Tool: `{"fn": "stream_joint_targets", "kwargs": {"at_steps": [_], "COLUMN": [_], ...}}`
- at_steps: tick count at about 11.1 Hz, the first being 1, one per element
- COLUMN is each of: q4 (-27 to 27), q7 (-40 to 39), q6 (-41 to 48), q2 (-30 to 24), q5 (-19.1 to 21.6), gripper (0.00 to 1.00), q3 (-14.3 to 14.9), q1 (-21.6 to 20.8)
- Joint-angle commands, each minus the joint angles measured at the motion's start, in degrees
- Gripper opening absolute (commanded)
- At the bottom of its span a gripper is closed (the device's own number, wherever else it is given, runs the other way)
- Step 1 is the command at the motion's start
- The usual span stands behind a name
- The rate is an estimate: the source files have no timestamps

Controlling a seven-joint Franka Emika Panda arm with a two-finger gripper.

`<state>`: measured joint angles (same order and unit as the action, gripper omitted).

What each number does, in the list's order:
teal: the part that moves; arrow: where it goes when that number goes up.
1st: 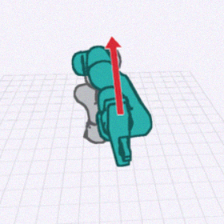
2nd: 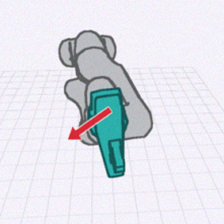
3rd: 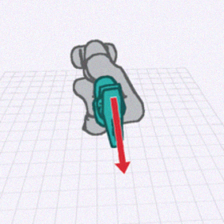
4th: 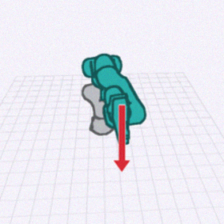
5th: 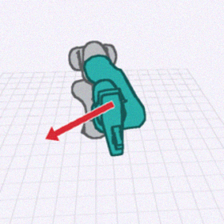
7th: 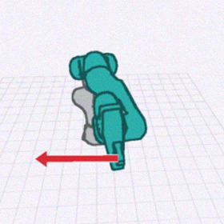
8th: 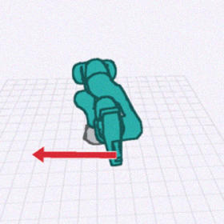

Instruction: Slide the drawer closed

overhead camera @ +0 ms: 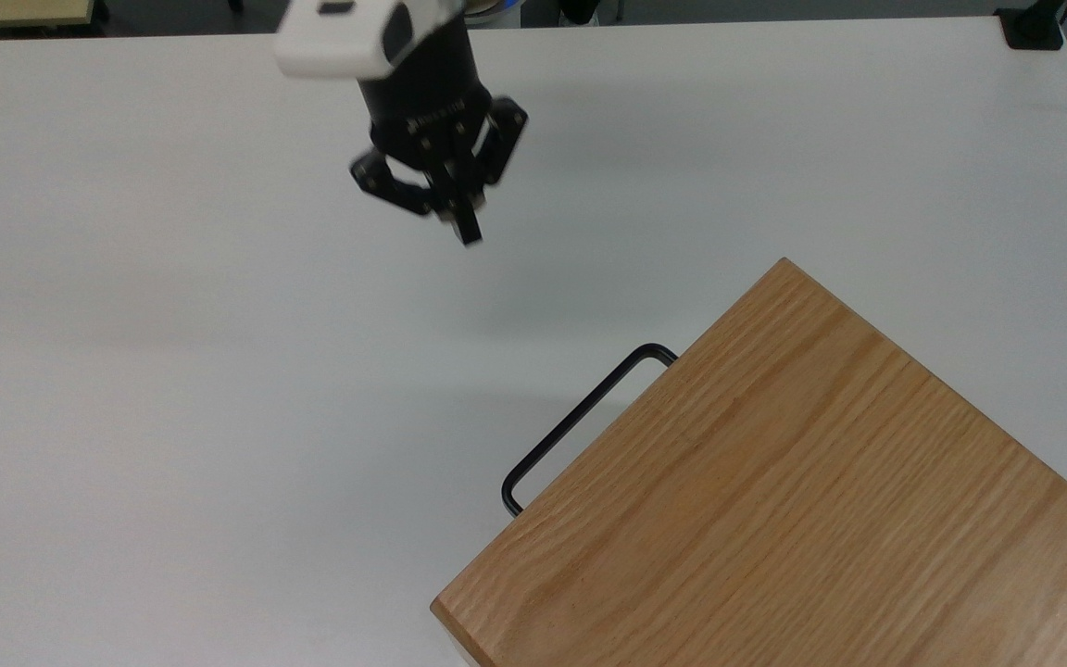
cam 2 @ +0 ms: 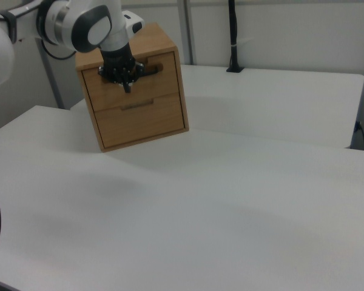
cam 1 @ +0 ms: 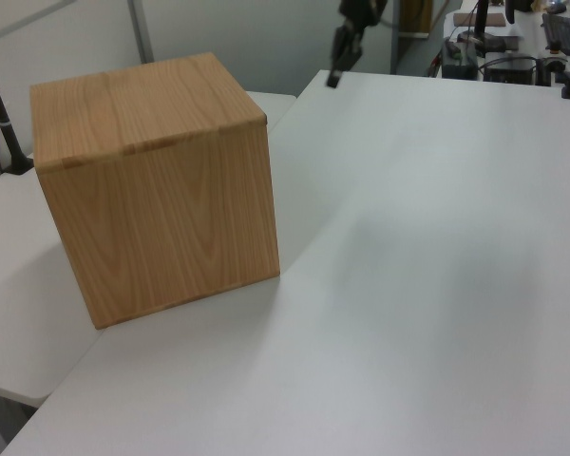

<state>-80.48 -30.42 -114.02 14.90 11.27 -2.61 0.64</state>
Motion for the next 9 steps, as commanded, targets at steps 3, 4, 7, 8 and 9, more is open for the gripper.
{"fn": "stream_joint_targets", "kwargs": {"at_steps": [3, 4, 7, 8, 9], "q4": [-9.5, -10.5, -14.3, -14.4, -15.3], "q7": [18.8, 22.4, 29.4, 29.9, 29.2], "q6": [15.5, 18.3, 23.0, 23.2, 22.9], "q2": [-15.6, -18.0, -22.8, -22.6, -22.4], "q5": [0.2, 0.2, 0.1, 0.0, -0.5], "gripper": [0.00, 0.00, 0.00, 0.00, 0.00], "q3": [7.9, 10.5, 11.1, 11.1, 11.0], "q1": [-1.9, -3.9, -4.3, -4.4, -4.5]}}
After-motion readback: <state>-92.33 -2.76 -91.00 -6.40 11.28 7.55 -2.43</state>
